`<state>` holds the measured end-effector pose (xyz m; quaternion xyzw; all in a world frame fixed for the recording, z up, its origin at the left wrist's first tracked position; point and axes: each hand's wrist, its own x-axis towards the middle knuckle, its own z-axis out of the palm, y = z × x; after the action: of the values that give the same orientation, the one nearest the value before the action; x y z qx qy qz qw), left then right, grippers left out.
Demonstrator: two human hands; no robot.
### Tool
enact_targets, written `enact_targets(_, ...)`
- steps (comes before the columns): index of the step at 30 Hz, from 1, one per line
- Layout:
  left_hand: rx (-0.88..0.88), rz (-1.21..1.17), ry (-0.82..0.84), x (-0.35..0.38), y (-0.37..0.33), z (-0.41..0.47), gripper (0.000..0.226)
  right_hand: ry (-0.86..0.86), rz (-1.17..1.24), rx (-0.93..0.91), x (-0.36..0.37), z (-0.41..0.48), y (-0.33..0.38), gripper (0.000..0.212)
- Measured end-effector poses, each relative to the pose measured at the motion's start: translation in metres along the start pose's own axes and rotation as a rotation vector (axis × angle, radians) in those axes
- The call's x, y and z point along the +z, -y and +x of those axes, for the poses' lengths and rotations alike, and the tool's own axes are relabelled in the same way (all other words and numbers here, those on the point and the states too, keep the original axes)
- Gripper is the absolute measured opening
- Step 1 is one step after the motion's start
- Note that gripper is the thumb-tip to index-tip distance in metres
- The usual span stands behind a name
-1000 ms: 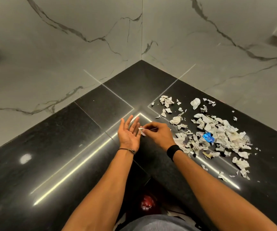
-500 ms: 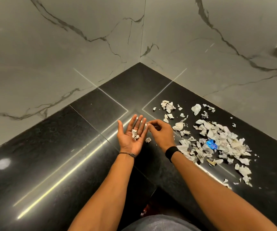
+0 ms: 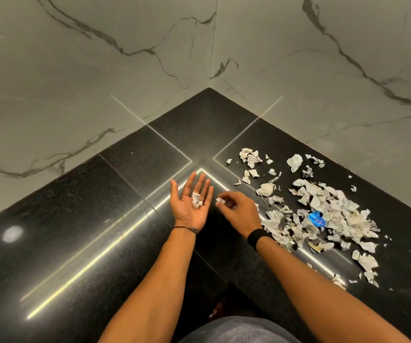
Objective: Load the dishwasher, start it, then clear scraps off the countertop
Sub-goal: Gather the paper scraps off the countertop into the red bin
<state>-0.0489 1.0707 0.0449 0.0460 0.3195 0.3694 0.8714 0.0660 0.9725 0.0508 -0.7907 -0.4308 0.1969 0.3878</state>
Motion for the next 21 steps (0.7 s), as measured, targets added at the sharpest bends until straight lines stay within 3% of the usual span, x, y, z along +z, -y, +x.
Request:
enact_targets(3,-0.03,0.012,-0.001,0.004,0.011,0.009,0.07,-0.041,0.144,-0.032,-0.008,0.005,0.018,0.017)
enact_targets(7,-0.081,0.03,0.048,0.019,0.025,0.017,0.074,0.006,0.159,-0.12,-0.012,0.015,0.035,0.023)
enact_targets(11,-0.114,-0.023,0.077,0.033,0.028,0.031,0.074,-0.1,0.196,-0.085,-0.021,0.038,0.028,0.014)
enact_targets(15,-0.132,-0.053,0.082,0.04,0.022,0.043,0.066,-0.124,0.044,-0.02,-0.035,0.083,0.005,0.013)
enact_targets(21,-0.101,-0.023,0.07,0.039,0.007,0.063,0.07,0.187,-0.402,-0.079,-0.026,0.15,-0.019,0.041)
